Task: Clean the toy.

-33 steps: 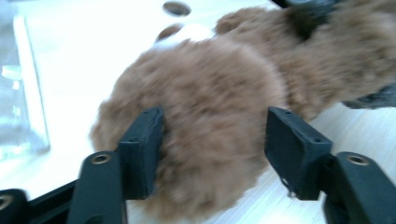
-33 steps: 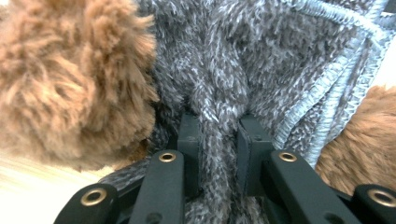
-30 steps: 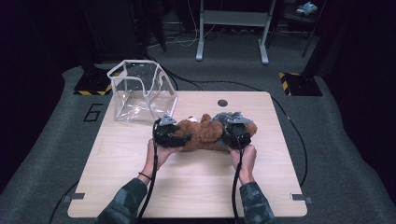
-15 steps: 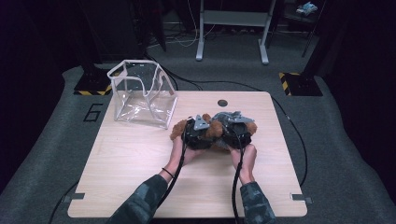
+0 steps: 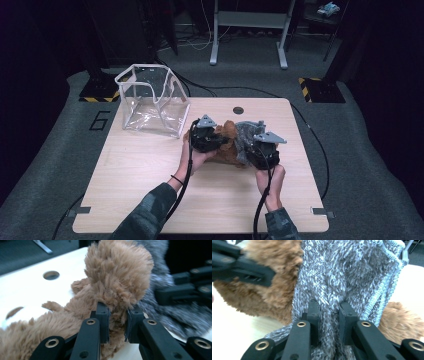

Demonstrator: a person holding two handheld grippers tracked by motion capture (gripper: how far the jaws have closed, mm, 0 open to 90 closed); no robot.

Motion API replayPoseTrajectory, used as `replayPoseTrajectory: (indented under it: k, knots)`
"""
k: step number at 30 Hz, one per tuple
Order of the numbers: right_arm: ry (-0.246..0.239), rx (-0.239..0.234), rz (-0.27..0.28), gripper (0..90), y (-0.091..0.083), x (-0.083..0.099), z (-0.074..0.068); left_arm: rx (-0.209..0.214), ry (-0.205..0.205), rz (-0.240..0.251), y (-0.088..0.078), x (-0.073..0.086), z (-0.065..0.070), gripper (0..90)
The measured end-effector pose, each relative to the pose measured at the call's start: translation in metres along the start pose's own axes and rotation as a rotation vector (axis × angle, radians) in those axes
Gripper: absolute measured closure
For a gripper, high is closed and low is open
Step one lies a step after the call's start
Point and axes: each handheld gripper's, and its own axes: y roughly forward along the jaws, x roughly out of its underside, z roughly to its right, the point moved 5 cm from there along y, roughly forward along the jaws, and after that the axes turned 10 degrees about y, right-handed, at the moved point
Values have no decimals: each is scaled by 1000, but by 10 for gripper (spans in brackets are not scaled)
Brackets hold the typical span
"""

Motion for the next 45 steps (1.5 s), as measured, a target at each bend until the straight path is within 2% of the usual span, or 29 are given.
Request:
replayPoseTrajectory:
  k: [3, 6, 7, 8, 9, 10, 11, 12, 13, 14, 15, 16, 17, 18, 20, 21, 23, 25, 26, 27, 28, 29, 30, 31, 33, 36, 37, 40, 45]
  knots:
    - [-8, -30, 10, 745, -6, 4, -10, 4, -48, -19, 2, 3, -11, 762]
    - [-21, -46, -18, 744, 3, 10, -19, -21, -70, -40, 5, 7, -18, 756]
    - [-30, -42, -34, 744, 11, 13, -23, -26, -77, -48, 6, 9, -23, 756]
    - [-31, -31, -65, 744, 28, 16, -22, -32, -81, -57, 6, 10, -25, 754]
    - [-19, -18, -85, 745, 37, 17, -18, -46, -97, -61, 6, 12, -33, 754]
    - [-19, -18, -85, 745, 37, 17, -18, -46, -97, -61, 6, 12, -33, 753]
    - [2, 6, -95, 745, 46, 19, -5, -67, -101, -68, 5, 12, -38, 753]
    - [2, 6, -95, 745, 46, 19, -5, -67, -101, -68, 5, 12, -38, 753]
    - [23, 13, -95, 746, 46, 19, 1, -63, -99, -69, 5, 12, -39, 753]
    - [24, 43, -94, 746, 46, 20, 10, -65, -104, -73, 6, 12, -40, 752]
    - [45, 78, -97, 747, 44, 21, 29, -81, -95, -80, 7, 12, -42, 750]
    - [59, 98, -96, 746, 43, 21, 40, -82, -105, -82, 8, 12, -42, 749]
    - [82, 125, -98, 746, 42, 21, 49, -91, -94, -89, 9, 12, -42, 746]
    - [82, 125, -98, 746, 42, 21, 49, -91, -94, -89, 9, 12, -42, 743]
    - [119, 146, -96, 746, 39, 21, 65, -93, -86, -99, 11, 12, -42, 739]
    - [132, 145, -90, 745, 32, 19, 68, -102, -80, -108, 12, 11, -42, 730]
    - [112, 119, -61, 745, 25, 14, 60, -107, -79, -113, 14, 12, -43, 713]
    - [80, 57, -41, 744, 21, 10, 38, -111, -77, -122, 17, 12, -44, 690]
    - [80, 57, -41, 744, 21, 10, 38, -111, -77, -122, 17, 12, -44, 666]
    - [31, -3, -57, 744, 26, 7, 13, -127, -68, -130, 17, 12, -45, 644]
    - [31, -3, -57, 744, 26, 7, 13, -127, -68, -130, 17, 12, -45, 608]
    - [5, -17, -74, 744, 32, 7, 4, -129, -59, -138, 15, 12, -46, 608]
    - [-15, 9, -106, 745, 47, 9, -3, -151, -48, -146, 10, 11, -47, 513]
    - [1, 12, -116, 746, 54, 9, -2, -149, -46, -134, 6, 10, -47, 474]
    - [39, 6, -112, 745, 60, 8, 4, -186, -8, -131, -6, 11, -50, 404]
    - [47, 16, -121, 745, 62, 6, 9, -197, 14, -125, -18, 14, -51, 354]
    - [50, 21, -125, 745, 62, 6, 10, -202, 51, -133, -27, 22, -52, 348]
    - [55, 28, -125, 745, 63, 6, 11, -231, 68, -155, -33, 33, -55, 331]
    - [66, 42, -130, 744, 65, 3, 14, -183, 65, -212, -34, 60, -64, 274]
